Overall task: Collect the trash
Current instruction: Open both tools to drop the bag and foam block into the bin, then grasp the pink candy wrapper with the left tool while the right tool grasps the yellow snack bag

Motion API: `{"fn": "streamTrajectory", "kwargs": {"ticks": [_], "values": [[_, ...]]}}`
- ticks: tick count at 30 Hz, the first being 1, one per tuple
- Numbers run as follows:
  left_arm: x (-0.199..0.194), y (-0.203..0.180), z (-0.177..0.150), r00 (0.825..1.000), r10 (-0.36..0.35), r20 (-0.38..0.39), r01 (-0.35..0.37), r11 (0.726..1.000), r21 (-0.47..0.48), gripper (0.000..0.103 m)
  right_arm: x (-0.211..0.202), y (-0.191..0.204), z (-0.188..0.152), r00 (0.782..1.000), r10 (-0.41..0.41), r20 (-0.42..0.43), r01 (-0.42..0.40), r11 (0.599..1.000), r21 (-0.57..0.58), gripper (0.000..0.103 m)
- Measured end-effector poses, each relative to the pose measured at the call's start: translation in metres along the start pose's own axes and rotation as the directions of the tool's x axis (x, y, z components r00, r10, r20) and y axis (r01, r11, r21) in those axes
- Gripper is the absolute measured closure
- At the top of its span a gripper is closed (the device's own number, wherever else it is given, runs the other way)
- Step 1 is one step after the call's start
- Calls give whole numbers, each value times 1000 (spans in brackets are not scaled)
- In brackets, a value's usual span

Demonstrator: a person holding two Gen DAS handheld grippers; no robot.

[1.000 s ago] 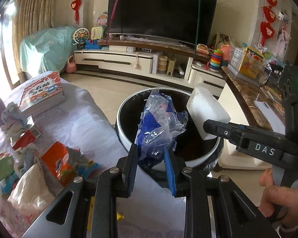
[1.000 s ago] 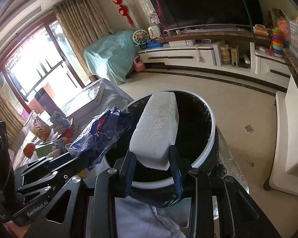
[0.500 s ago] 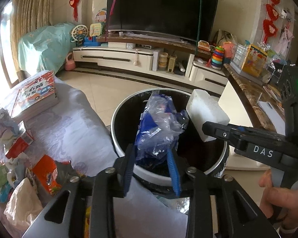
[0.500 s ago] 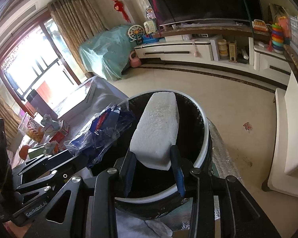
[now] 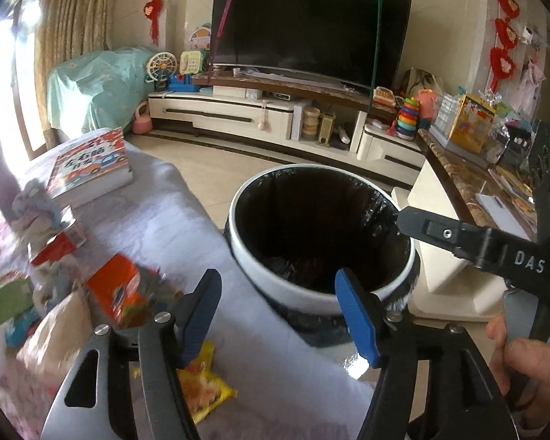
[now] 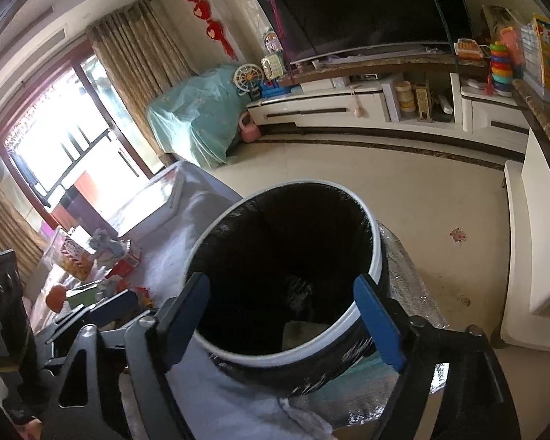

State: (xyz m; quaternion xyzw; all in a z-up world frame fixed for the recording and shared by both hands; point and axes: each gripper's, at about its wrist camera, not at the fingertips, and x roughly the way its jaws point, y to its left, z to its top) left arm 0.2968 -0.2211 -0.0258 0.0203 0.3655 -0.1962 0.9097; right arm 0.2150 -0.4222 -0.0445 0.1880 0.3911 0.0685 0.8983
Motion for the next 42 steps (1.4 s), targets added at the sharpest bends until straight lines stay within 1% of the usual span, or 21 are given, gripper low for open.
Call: {"fn": "streamTrajectory", "kwargs": {"ticks": [2,6,12,17,22,27,32,36,42], "values": [[-11,3,-10,1000,-13,12,13,1000,-26,37,-6,5,-6,1000,6,16,-6,1000,2,12],[-31,15,-29,999,-16,29,18,997,-76,37,-15,15,-22,999,19,32,-19,1000,9,12],[-60,33,-54,999,-14,52,20,993,-119,37,-17,30,-45,999,52,17,-52,998,26,12],[-86,47,-77,997,14,72,-3,989,-150,36,-15,44,-60,998,69,-8,-69,997,22,12],[-108,63,-95,997,23,72,-9,981,-196,36,-14,63,-73,996,85,-24,-85,996,-7,12],[-129,70,-112,996,57,67,-42,975,-217,36,-10,76,-83,994,103,-43,-104,994,-25,12],[-142,87,-121,995,80,52,-64,964,-257,36,-7,91,-92,991,118,-57,-120,992,-45,12],[-147,96,-121,995,92,41,-77,956,-284,36,-3,102,-95,989,132,-66,-136,988,-68,12],[-146,106,-121,994,105,19,-95,950,-296,36,9,113,-100,983,155,-94,-162,984,-71,12]]}}
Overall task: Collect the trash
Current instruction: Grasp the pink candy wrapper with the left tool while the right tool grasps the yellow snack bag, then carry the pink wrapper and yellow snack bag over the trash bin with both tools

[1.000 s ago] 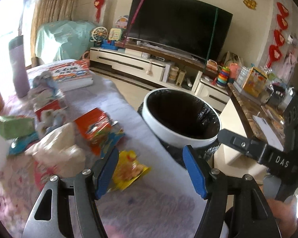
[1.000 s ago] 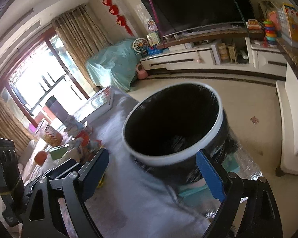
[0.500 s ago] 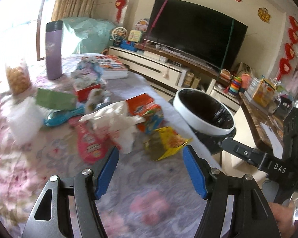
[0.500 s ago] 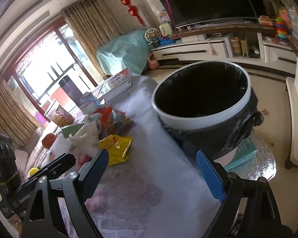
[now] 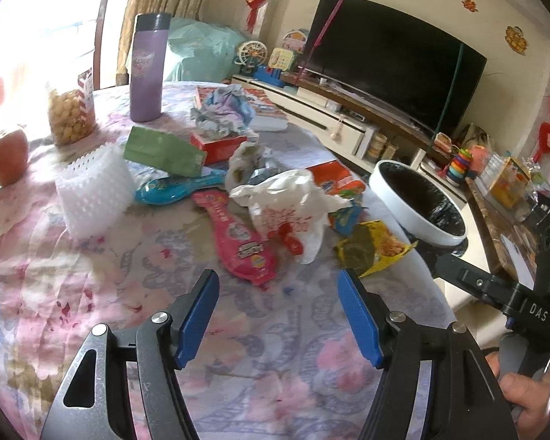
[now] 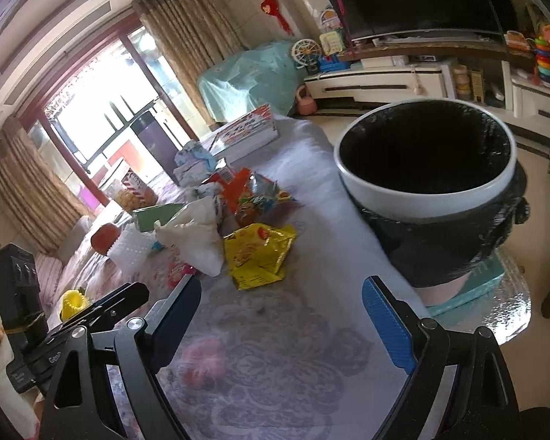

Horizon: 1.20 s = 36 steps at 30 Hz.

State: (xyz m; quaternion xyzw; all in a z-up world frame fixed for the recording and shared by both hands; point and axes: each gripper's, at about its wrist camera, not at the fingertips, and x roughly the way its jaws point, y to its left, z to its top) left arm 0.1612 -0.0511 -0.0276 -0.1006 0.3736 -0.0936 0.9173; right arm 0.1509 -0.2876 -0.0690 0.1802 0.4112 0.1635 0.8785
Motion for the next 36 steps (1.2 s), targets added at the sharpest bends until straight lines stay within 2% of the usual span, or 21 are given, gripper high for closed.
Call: {"fn": "streamTrajectory", "kwargs": {"ticks": [7,17,19,21,23,24,25,29,31,36], "values": [[18,6,9,999,37,-32,-37,999,1,36,17,4,1,999,16,-30,-16,1000,-12,13],[63,6,23,988,95,-124,-94,996,13,36,47,9,9,997,24,-76,-28,999,-44,17],[68,6,26,986,108,-124,-107,994,20,38,55,11,11,996,19,-90,-24,998,-58,22],[72,4,27,985,124,-123,-121,992,37,39,61,13,11,995,9,-98,-16,997,-71,37],[75,4,27,984,132,-116,-128,991,44,47,64,14,12,994,7,-106,-15,997,-78,52],[75,4,27,985,133,-113,-128,991,46,61,65,14,12,994,8,-113,-18,997,-80,64],[76,5,27,985,128,-113,-123,991,46,65,65,14,11,993,8,-116,-17,997,-82,65],[69,10,24,990,101,-98,-97,995,38,68,61,17,8,993,18,-114,-29,995,-99,65],[64,12,19,990,99,-97,-96,995,43,90,57,18,6,993,21,-112,-32,994,-103,66],[48,19,8,992,84,-95,-81,996,31,90,48,17,1,993,31,-110,-42,994,-97,66]]}}
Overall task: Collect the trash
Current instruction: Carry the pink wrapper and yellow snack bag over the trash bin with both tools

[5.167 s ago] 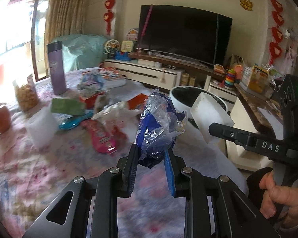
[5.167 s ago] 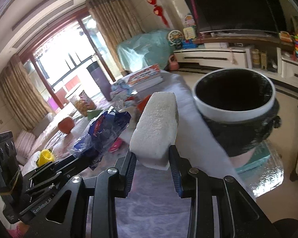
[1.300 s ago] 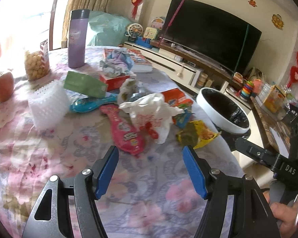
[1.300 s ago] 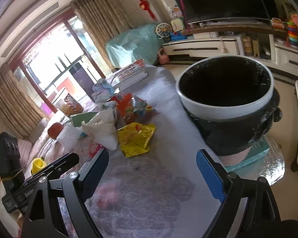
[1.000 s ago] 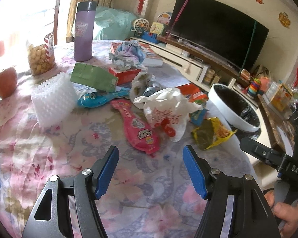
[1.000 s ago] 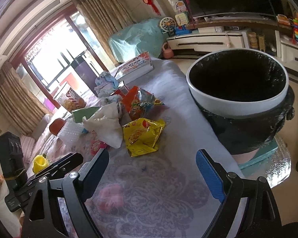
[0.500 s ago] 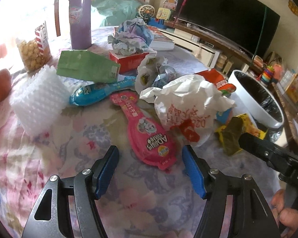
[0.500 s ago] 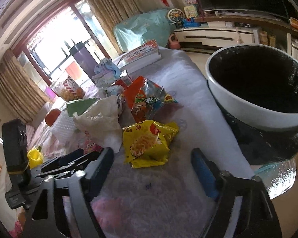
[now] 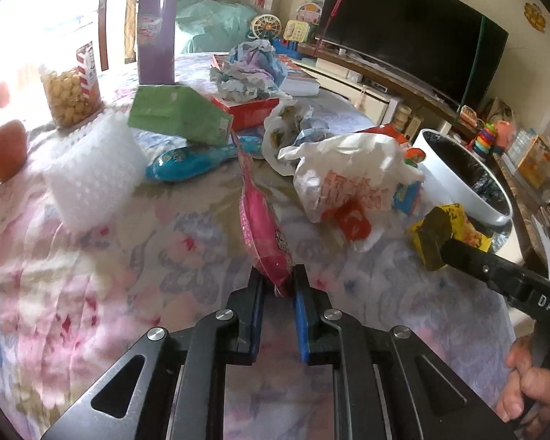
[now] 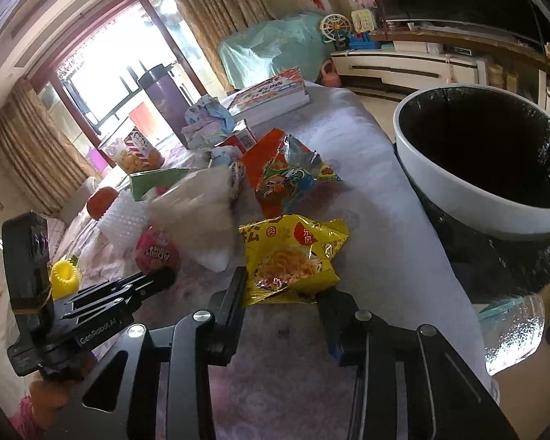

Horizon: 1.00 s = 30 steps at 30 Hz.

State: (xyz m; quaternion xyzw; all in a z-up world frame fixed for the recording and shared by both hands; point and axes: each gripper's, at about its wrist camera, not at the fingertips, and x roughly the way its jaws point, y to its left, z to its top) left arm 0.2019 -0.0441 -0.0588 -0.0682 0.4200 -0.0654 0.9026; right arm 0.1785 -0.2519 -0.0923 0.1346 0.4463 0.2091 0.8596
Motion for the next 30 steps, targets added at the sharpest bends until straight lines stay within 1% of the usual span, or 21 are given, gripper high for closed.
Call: {"fn": "streamTrajectory", "kwargs": {"ticks": [7,17,22,30], "values": [[-27,-2,-14,999,-32,30,32,999,9,90,-12,0,-7,1000,-2,14,2,1000,6,66],[-68,-22,-35,993,-96,68,92,993,67,90,-33,-1,-13,999,-13,45,13,1000,13,66],[-79,-37,-38,989,-123,80,114,988,107,90,-44,-4,-17,998,-21,61,20,1000,19,66],[-74,-60,-34,985,-162,61,150,976,159,90,-61,-15,-17,994,-44,95,41,998,39,66]]}}
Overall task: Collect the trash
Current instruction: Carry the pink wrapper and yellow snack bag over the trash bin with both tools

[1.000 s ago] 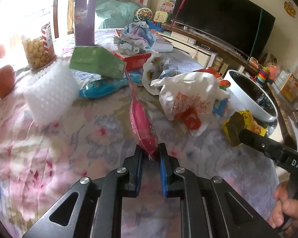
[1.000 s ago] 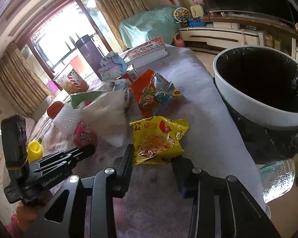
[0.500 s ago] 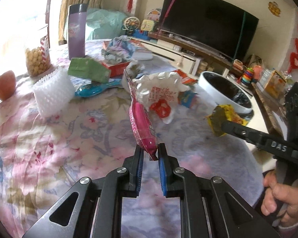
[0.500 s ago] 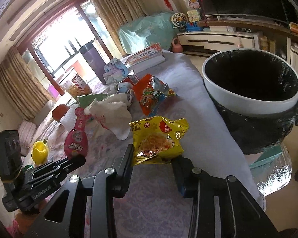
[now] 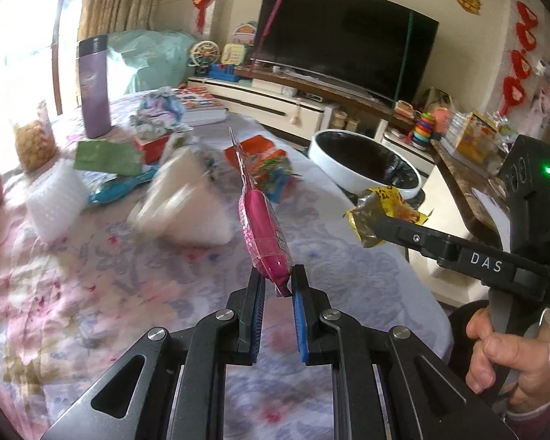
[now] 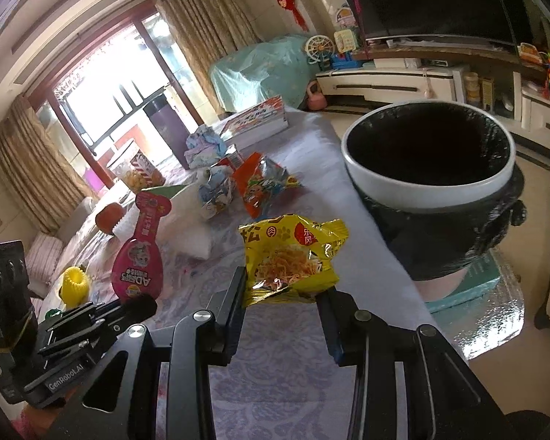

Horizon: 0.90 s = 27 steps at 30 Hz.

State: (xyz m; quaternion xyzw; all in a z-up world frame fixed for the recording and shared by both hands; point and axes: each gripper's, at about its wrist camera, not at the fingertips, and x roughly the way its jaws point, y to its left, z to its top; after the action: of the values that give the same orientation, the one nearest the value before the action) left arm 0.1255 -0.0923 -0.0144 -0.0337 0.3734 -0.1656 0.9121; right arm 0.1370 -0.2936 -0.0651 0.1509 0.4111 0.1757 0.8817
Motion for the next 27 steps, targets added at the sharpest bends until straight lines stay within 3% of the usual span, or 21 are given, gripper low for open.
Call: {"fn": "streamTrajectory", "kwargs": {"ticks": [27], "values": [[91,-47,65,996,-82,-37,85,993,85,90,-29,-70,46,990,-112,84,107,992,62,66]]}}
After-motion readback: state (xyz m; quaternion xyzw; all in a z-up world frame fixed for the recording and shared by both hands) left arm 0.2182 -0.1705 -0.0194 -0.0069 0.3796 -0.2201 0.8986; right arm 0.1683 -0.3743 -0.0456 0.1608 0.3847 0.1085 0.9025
